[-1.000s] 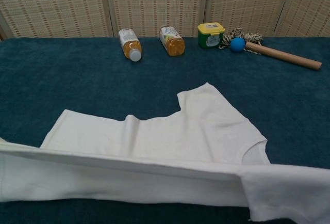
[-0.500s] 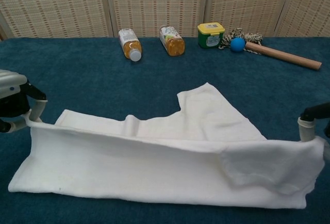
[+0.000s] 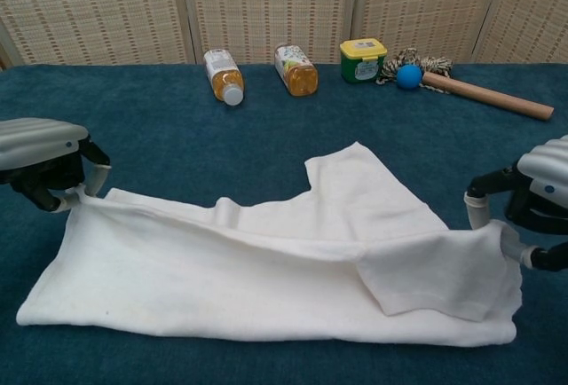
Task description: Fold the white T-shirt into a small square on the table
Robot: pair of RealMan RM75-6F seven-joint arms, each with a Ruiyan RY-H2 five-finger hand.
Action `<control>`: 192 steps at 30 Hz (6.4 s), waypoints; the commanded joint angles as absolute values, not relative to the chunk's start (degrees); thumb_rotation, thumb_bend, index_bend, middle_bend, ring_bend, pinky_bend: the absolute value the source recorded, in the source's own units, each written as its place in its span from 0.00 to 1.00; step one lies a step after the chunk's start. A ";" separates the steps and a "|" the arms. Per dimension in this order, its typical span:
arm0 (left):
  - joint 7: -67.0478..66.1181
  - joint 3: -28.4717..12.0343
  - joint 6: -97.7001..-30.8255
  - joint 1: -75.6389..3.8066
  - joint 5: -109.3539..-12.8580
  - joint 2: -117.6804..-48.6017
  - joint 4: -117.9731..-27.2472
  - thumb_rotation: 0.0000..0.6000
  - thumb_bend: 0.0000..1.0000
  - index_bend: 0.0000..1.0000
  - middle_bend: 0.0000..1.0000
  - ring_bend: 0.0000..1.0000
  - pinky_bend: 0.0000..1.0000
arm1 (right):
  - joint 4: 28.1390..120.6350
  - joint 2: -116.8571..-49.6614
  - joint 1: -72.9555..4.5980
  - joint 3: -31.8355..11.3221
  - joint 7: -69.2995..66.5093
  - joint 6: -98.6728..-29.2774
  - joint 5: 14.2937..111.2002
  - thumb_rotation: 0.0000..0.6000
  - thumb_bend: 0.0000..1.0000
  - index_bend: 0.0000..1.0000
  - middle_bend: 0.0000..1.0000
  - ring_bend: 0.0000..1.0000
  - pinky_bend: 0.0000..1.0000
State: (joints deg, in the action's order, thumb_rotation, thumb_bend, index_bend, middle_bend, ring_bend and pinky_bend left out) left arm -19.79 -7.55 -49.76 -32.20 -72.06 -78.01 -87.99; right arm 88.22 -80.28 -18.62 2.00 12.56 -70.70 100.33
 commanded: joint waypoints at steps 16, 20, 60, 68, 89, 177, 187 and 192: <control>-20.84 -7.50 -48.68 -35.72 -65.76 -80.16 -84.54 1.00 0.48 0.61 0.97 0.87 0.96 | 85.17 -83.40 -20.97 0.81 12.59 -69.22 97.81 1.00 0.63 0.80 0.99 0.99 1.00; -21.02 -7.57 -48.41 -36.50 -64.33 -80.76 -83.38 1.00 0.48 0.61 0.97 0.87 0.96 | 83.59 -84.61 -21.58 0.24 12.76 -69.39 97.53 1.00 0.63 0.80 0.99 0.99 1.00; -19.15 -6.28 -59.49 -33.06 -64.08 -74.89 -93.10 1.00 0.43 0.01 0.94 0.85 0.96 | 59.66 -99.05 -27.79 -4.10 2.48 -74.49 96.57 1.00 0.63 0.80 0.99 0.99 1.00; -18.91 -6.17 -60.28 -32.53 -64.16 -74.15 -94.24 1.00 0.43 0.00 0.94 0.85 0.96 | 53.66 -102.96 -29.42 -4.88 0.00 -71.69 93.69 1.00 0.63 0.80 0.99 0.99 1.00; -17.95 -6.12 -61.06 -31.63 -64.08 -73.65 -94.12 1.00 0.42 0.01 0.94 0.85 0.96 | 54.29 -103.69 -31.29 -8.98 2.79 -62.88 83.12 1.00 0.34 0.24 0.95 0.98 1.00; -14.93 -5.75 -62.93 -28.40 -64.98 -70.10 -96.16 1.00 0.41 0.01 0.94 0.85 0.96 | 52.87 -104.30 -37.56 -9.81 -1.56 -62.07 85.00 1.00 0.54 0.66 0.97 0.98 1.00; -14.57 -5.57 -63.09 -27.74 -64.95 -69.62 -96.00 1.00 0.41 0.01 0.94 0.85 0.96 | 44.70 -108.79 -40.90 -11.24 -3.45 -59.97 83.41 1.00 0.54 0.66 0.97 0.98 1.00; -14.55 -5.54 -63.10 -27.61 -65.07 -69.64 -95.95 1.00 0.41 0.00 0.94 0.85 0.96 | 41.71 -110.55 -42.67 -12.21 -3.74 -59.07 82.53 1.00 0.54 0.66 0.97 0.98 1.00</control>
State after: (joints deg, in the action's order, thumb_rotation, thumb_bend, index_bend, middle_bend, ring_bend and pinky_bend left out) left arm -14.54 -5.54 -63.10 -27.61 -65.07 -69.64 -95.96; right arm 42.31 -110.05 -42.16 -11.84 -3.58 -59.39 82.86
